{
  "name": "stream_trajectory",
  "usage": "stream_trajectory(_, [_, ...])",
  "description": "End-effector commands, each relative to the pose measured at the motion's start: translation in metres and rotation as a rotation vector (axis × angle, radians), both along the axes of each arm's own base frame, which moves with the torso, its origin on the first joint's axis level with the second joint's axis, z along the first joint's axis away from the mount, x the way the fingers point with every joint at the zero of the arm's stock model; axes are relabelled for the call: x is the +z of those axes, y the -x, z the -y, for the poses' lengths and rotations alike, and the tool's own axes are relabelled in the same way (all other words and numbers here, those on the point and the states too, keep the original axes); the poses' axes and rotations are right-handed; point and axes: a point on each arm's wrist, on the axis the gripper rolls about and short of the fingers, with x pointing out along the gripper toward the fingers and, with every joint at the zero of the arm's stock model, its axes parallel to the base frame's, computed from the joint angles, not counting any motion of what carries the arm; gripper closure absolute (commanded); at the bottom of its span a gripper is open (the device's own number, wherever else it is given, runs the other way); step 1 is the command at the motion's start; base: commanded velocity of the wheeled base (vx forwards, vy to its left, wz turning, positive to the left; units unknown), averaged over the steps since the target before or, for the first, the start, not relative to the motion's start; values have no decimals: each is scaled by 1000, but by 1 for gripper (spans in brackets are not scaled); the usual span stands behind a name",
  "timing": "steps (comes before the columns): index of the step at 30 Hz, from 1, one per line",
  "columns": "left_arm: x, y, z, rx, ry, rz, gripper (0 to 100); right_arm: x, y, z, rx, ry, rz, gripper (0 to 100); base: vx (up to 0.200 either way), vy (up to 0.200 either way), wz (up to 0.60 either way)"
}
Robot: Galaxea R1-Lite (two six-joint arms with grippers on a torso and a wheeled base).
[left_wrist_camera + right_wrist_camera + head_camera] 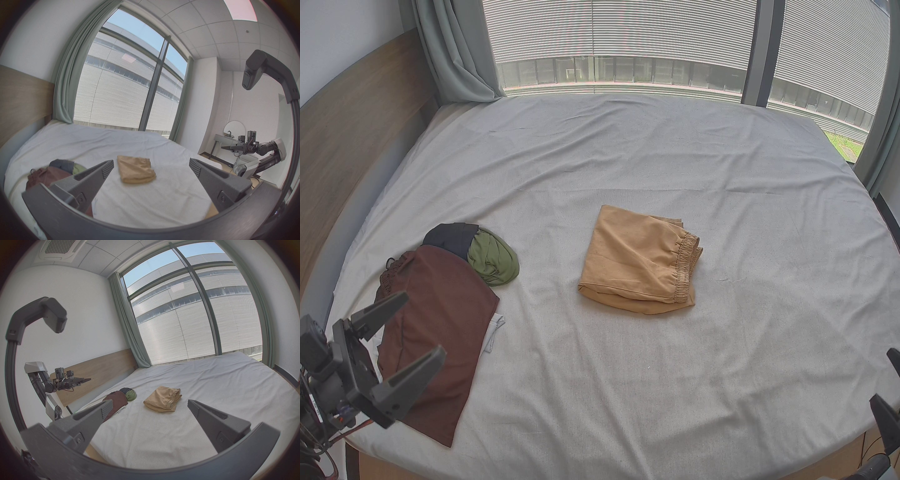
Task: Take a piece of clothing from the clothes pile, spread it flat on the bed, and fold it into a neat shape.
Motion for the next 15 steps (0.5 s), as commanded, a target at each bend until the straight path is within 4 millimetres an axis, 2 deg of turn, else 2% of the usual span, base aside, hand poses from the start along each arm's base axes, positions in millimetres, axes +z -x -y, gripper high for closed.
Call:
stream_trajectory(1, [-3, 53, -21, 71, 13, 54, 0, -24, 30, 1, -28, -4, 90, 0, 0, 0, 0])
stream_trajectory(3, [-6, 60, -24, 96, 12, 56, 0, -26, 30, 1, -45, -4, 89, 0, 0, 0, 0])
stream_trajectory(5, [-18, 80, -32, 157, 1, 44, 0, -57, 25, 0, -79, 14, -10, 0, 0, 0, 0])
stream_trajectory(10, [-50, 112, -38, 242, -41, 3, 0, -59, 23, 7, -371, 153, 20, 0, 0, 0, 0])
stream_trajectory(14, [-69, 123, -39, 296, -58, -17, 0, -59, 23, 11, -565, 163, 4, 0, 0, 0, 0])
stream_trajectory(15, [-68, 122, -39, 306, -61, -26, 0, -59, 23, 11, -566, 163, 0, 0, 0, 0, 0])
